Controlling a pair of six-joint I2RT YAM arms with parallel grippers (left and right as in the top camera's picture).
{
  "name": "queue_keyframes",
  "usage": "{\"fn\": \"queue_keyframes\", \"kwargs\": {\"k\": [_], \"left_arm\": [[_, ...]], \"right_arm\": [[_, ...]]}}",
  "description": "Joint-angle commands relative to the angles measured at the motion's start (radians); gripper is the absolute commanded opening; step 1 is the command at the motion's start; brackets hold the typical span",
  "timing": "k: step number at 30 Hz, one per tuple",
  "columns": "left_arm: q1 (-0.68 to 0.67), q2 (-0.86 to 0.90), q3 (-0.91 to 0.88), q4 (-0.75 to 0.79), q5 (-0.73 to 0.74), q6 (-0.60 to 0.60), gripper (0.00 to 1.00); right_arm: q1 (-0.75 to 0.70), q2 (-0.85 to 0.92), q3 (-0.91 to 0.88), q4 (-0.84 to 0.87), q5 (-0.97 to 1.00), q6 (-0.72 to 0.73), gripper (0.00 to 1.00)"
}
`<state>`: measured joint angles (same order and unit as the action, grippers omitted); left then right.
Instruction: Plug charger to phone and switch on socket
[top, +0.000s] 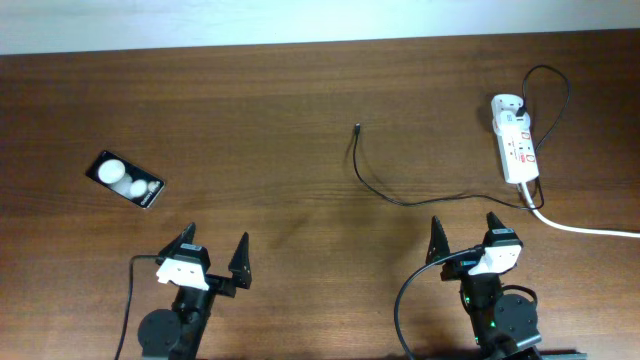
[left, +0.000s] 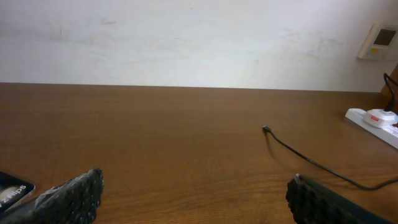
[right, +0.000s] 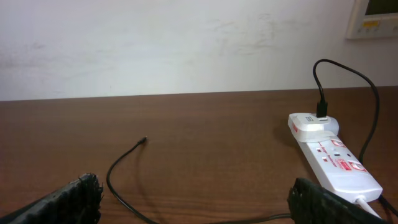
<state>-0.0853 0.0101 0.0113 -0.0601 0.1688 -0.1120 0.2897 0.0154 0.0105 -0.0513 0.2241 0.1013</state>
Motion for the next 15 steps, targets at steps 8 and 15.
{"fn": "queue_keyframes", "kwargs": {"k": [8, 15], "left_arm": [[0.005, 0.029, 0.124, -0.026, -0.024, -0.002, 0.99], [0.005, 0.538, 0.682, -0.303, -0.16, 0.064, 0.99]], "right_arm": [[0.003, -0.012, -0.005, -0.005, 0.024, 0.0, 0.99], [0.003, -0.012, -0.005, -0.005, 0.024, 0.0, 0.99]]}}
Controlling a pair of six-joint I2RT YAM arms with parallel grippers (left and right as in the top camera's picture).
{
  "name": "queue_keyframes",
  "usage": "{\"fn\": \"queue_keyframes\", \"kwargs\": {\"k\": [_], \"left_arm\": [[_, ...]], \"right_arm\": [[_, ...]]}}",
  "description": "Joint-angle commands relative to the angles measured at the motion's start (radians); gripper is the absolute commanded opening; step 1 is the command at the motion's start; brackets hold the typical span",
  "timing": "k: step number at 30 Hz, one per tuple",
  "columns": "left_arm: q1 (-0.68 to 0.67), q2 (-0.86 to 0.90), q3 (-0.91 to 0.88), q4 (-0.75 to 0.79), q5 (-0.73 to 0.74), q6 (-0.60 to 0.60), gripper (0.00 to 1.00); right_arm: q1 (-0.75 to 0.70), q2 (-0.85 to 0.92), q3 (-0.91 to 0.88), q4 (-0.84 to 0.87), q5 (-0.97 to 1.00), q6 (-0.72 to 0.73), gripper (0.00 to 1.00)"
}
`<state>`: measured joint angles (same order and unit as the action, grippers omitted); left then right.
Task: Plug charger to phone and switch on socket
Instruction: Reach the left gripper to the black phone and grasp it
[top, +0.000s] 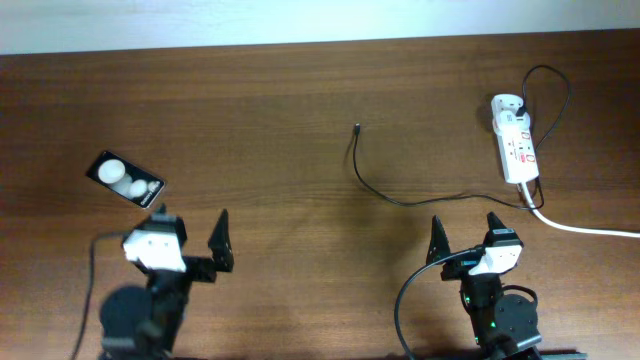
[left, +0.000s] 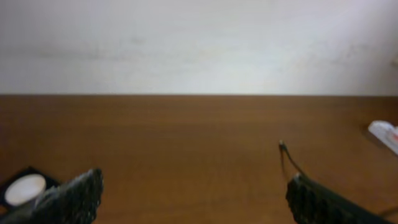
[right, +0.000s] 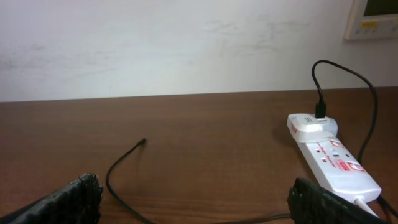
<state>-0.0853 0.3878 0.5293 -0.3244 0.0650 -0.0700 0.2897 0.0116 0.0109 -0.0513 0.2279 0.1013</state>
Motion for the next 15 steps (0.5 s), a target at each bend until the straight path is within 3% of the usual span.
{"fn": "queue_keyframes", "kwargs": {"k": [1, 5, 15], "left_arm": [[0.005, 0.25, 0.255, -0.085, -0.082, 0.023, 0.99], [0.005, 0.609, 0.627, -0.355, -0.114, 0.022, 0.99], [0.005, 0.839, 0.653, -0.386, 0.007, 0.022, 0.99]], "right_arm": [[0.003, -0.008, -0.005, -0.005, 0.02, 0.0, 0.99], [0.003, -0.008, -0.005, -0.005, 0.02, 0.0, 0.99], [0.003, -0.008, -0.005, -0.005, 0.02, 0.0, 0.99]]}}
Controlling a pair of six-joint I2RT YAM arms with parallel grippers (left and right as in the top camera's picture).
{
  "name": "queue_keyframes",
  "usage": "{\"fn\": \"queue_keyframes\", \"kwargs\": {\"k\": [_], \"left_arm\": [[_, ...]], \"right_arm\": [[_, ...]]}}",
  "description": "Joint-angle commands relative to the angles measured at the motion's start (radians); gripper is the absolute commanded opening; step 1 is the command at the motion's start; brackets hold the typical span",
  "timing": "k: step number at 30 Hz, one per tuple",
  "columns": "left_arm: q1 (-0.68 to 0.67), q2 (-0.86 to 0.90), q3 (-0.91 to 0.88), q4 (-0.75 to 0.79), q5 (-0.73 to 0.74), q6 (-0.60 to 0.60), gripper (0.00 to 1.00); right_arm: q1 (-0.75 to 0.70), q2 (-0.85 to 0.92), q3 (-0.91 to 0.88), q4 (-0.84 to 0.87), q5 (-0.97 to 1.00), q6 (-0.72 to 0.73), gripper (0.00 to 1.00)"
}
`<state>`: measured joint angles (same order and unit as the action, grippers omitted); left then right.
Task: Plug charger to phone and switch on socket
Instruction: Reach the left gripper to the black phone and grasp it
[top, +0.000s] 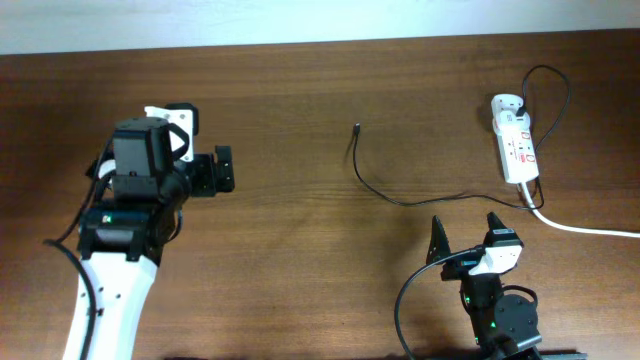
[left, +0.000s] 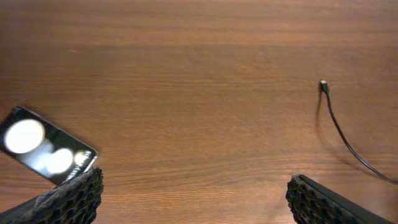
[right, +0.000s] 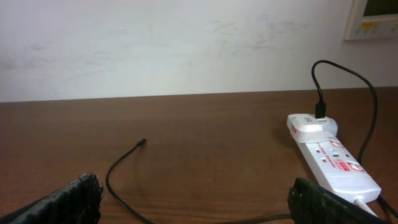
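The black phone (left: 46, 146) lies flat at the lower left of the left wrist view, just off the left finger; in the overhead view the arm hides it. My left gripper (top: 195, 172) (left: 193, 190) hangs open over the table, looking down. The black charger cable's free tip (top: 357, 127) (left: 323, 84) (right: 143, 141) lies mid-table, its other end in a white adapter (top: 507, 105) (right: 313, 124) on the white power strip (top: 517, 152) (right: 333, 162). My right gripper (top: 466, 240) (right: 194, 193) rests open at the near edge.
The strip's white mains cord (top: 590, 230) runs off the right edge. A pale wall backs the table's far edge, with a wall controller (right: 376, 15) at the upper right.
My left arm has risen from the near edge and now stands farther in, over the phone, with its camera tilted down at the tabletop. The right arm has not moved.
Both grippers sat open at the near edge, the phone in plain sight at the left. Then the left gripper stood farther left, close to the phone. Now it hangs open above the phone and covers it from overhead.
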<state>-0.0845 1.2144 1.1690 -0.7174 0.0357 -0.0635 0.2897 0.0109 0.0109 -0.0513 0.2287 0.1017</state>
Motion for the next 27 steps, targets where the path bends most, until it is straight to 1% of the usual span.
{"fn": "queue_keyframes", "kwargs": {"k": [1, 2, 3, 4, 5, 6, 9, 14, 16, 18, 20, 24, 27], "left_arm": [[0.004, 0.013, 0.013, 0.008, 0.029, 0.015, 0.99], [0.005, 0.014, 0.013, 0.008, -0.018, -0.007, 0.99], [0.005, 0.016, 0.013, 0.004, -0.075, -0.066, 0.99], [0.011, 0.021, 0.013, -0.011, -0.17, -0.183, 0.99], [0.025, 0.03, 0.013, -0.019, -0.211, -0.241, 0.99], [0.064, 0.06, 0.012, -0.039, -0.243, -0.327, 0.99], [0.141, 0.135, 0.012, -0.048, -0.241, -0.377, 0.99], [0.309, 0.356, 0.012, -0.037, -0.239, -0.568, 0.99], [0.354, 0.425, 0.012, -0.016, -0.225, -0.603, 0.99], [0.402, 0.497, 0.014, 0.042, -0.132, -0.607, 0.99], [0.426, 0.538, 0.037, 0.054, -0.117, -0.607, 0.99], [0.433, 0.628, 0.207, 0.019, -0.118, -0.615, 0.99], [0.434, 0.71, 0.296, -0.025, -0.118, -0.663, 0.99]], "right_arm": [[0.003, -0.007, -0.005, -0.005, 0.019, -0.001, 0.99], [0.003, -0.007, -0.005, -0.005, 0.019, -0.001, 0.99], [0.003, -0.007, -0.005, -0.005, 0.019, -0.001, 0.99], [0.003, -0.007, -0.005, -0.005, 0.019, -0.001, 0.99], [0.003, -0.007, -0.005, -0.005, 0.019, -0.001, 0.99], [0.003, -0.007, -0.005, -0.005, 0.019, -0.001, 0.99], [0.003, -0.007, -0.005, -0.005, 0.019, -0.001, 0.99], [0.003, -0.007, -0.005, -0.005, 0.019, -0.001, 0.99], [0.003, -0.007, -0.005, -0.005, 0.019, -0.001, 0.99], [0.003, -0.007, -0.005, -0.005, 0.019, -0.001, 0.99], [0.003, -0.007, -0.005, -0.005, 0.019, -0.001, 0.99], [0.003, -0.007, -0.005, -0.005, 0.019, -0.001, 0.98], [0.003, -0.007, -0.005, -0.005, 0.019, -0.001, 0.99]]}}
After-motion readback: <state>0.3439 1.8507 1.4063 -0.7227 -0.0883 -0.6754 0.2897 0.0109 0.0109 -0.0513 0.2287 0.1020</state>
